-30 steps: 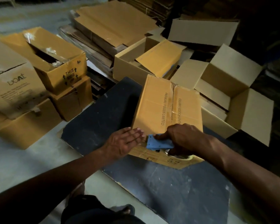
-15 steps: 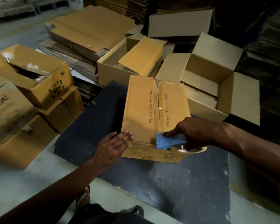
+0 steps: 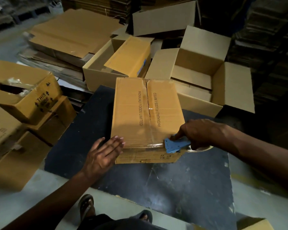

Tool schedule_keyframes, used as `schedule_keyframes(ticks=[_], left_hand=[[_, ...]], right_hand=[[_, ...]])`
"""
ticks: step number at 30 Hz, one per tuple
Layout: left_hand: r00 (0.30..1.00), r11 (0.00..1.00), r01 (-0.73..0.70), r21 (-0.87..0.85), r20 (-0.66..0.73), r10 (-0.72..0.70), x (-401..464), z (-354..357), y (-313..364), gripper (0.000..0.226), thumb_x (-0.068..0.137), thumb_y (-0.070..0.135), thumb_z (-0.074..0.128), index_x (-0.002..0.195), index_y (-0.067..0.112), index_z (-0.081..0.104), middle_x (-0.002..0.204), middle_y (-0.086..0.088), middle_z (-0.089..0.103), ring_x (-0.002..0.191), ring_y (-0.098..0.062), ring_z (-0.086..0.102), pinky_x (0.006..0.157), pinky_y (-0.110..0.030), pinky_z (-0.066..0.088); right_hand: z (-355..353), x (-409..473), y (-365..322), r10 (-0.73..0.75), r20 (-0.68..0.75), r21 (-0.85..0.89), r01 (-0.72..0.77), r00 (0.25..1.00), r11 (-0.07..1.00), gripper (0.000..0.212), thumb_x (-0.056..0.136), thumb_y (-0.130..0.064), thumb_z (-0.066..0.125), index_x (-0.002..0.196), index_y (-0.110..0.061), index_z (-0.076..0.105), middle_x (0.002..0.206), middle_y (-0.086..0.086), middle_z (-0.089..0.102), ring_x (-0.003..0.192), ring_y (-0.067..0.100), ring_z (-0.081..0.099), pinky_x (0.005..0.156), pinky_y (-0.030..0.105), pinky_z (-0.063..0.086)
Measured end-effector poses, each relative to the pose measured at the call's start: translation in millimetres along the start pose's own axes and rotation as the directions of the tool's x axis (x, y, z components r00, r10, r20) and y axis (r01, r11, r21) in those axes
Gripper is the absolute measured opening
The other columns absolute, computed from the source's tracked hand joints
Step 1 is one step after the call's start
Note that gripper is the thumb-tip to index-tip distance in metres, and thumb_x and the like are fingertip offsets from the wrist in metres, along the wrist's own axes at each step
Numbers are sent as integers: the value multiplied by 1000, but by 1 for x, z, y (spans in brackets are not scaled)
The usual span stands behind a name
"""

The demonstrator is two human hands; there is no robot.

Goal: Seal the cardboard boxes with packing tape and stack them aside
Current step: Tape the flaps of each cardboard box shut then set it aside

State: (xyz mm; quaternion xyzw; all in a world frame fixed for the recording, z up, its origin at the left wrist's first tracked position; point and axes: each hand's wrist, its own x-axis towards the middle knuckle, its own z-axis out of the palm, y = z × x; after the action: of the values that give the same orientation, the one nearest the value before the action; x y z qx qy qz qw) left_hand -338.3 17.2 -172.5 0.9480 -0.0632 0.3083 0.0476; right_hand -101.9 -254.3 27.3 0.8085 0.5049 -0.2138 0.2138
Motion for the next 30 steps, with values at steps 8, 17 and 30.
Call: schedule_keyframes(ticks=[8,17,30], left_hand=[[974,998,37,60,222,-49,72,-25,51,72,81,57,74,132,8,68,143,-11,62,133,-29,58,110,-51,45],[939,972,-145,183,335,77,89,38,94,55,89,16,48,141,4,61,145,-17,60,132,-31,60,112,-54,44],[888,996,16,85,456,-53,111,20,114,72,78,44,82,138,9,65,142,-13,63,129,-28,63,109,-47,46]], right_hand=[[-2,-6,-4,-64,-62,-80,59,996,995,65,91,-31,70,147,-53,45,128,-9,63,110,20,64,71,32,49],[-7,-10,-5,-32,0,7,32,999,999,69,90,-23,73,149,-45,47,134,-7,60,120,19,60,82,31,48],[15,-50,42,49,97,5,-50,994,999,67,95,-18,69,151,-45,45,139,-8,59,128,20,55,102,40,50]])
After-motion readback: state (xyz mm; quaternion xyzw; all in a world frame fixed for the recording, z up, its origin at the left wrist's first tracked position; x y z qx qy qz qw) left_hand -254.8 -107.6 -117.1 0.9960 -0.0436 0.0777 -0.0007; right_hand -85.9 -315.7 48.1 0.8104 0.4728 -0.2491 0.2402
